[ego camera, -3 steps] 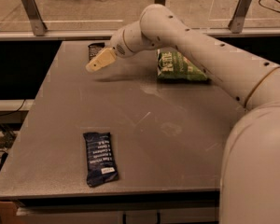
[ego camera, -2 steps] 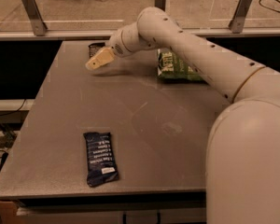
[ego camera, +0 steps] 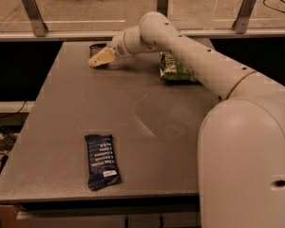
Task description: Pick rxbar chocolate
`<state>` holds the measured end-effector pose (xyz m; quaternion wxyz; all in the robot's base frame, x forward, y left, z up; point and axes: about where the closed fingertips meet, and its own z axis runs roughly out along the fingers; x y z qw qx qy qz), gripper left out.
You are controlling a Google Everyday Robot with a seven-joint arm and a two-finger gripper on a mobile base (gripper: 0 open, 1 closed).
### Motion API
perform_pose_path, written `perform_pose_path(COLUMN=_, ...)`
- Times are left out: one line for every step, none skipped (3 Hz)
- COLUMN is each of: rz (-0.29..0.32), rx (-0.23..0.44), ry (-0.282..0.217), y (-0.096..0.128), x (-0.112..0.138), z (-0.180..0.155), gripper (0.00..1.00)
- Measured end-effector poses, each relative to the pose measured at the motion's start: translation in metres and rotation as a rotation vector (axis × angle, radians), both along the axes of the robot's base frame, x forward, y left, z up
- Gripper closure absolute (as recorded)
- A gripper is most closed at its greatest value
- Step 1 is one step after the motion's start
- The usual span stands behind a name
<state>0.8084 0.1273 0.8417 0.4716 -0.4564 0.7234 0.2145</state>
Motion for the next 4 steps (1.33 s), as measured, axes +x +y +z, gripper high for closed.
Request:
perform_pose_path(rz=0.002, rx=0.006, ry=0.006, y=0.0, x=0.001, z=-0.005, gripper=0.41)
perform_pose_path(rz=0.026, rx=0.005, ry=-0.002, y=0.003, x=-0.005, z=-0.003, gripper=0.65)
perform_pose_path(rz=0.058, rx=0.007, ry=-0.035, y=0.006, x=-0.014, z=0.012, gripper=0.87)
perform_pose_path(rz=0.109, rx=0.026, ry=-0.107, y=0.007, x=-0.031, z=0.047, gripper=1.0)
